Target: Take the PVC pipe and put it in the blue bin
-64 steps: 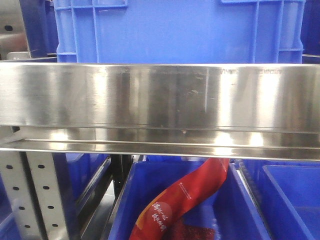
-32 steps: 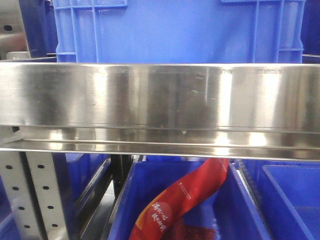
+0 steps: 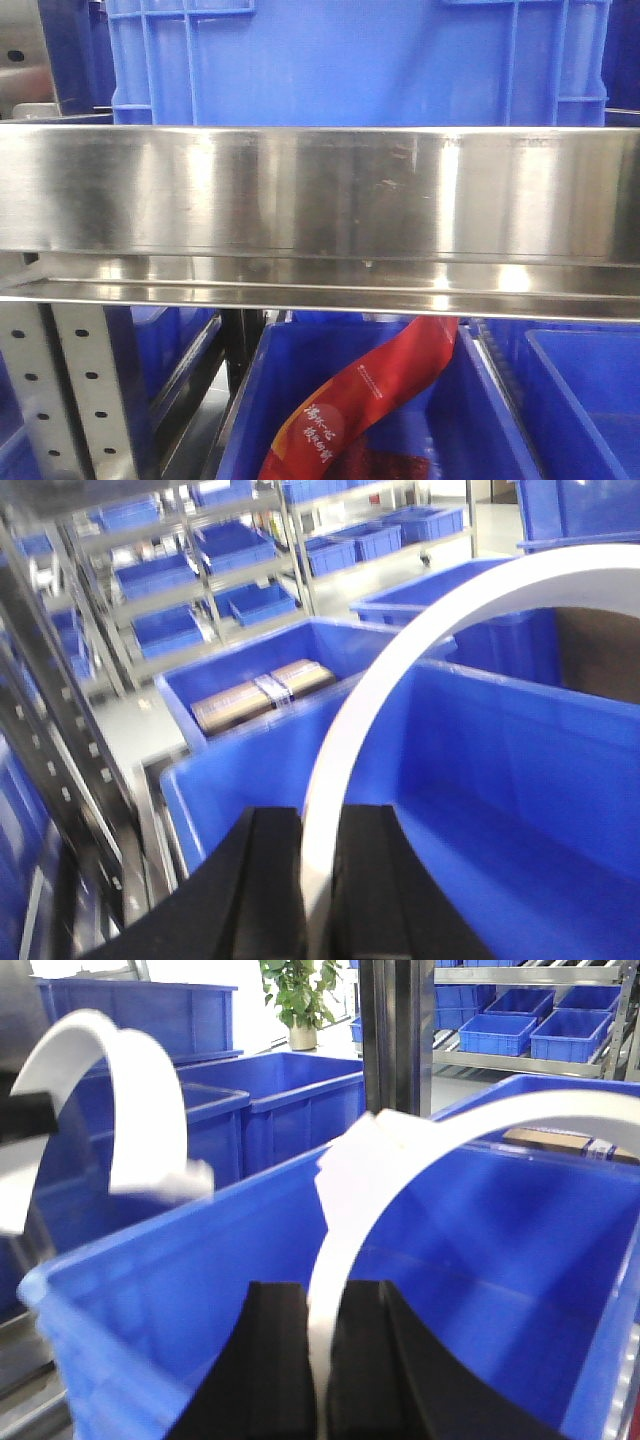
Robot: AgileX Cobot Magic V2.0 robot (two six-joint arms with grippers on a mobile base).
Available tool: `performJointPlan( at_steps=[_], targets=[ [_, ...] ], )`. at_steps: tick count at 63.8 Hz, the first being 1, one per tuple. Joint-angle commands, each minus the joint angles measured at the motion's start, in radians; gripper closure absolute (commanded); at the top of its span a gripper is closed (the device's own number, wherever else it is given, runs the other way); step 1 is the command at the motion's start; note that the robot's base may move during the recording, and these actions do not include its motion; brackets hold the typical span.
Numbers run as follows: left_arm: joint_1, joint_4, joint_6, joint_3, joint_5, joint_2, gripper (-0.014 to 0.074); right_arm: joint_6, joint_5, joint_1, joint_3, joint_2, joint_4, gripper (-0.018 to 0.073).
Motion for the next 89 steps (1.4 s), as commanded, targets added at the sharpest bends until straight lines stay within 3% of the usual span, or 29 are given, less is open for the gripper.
performJointPlan(
  at_steps=[1,29,78,84,89],
  targets=[
    [-0.026,0.049,0.003,-0.012,-0.070,0.016,0.0707,-0.008,-0.011,0.000,-0.043,0.049,0.008,0.0728],
    [-0.032,0.059,0.003,-0.035,-0.205,0.123,0.0707,-0.085,-0.099,0.000,-0.059,0.109,0.008,0.0728],
    [-0.032,0.041,0.003,-0.120,-0.255,0.285,0.0706,-0.098,-0.172,0.002,-0.059,0.230,0.008,0.0728],
    [-0.032,0.041,0.003,-0.125,-0.255,0.302,0.0659,-0.098,-0.175,0.002,-0.059,0.230,0.008,0.0728],
    [-0.032,0.041,0.003,-0.141,-0.247,0.316,0.0563,-0.098,-0.175,0.002,-0.059,0.230,0.008,0.0728]
  ],
)
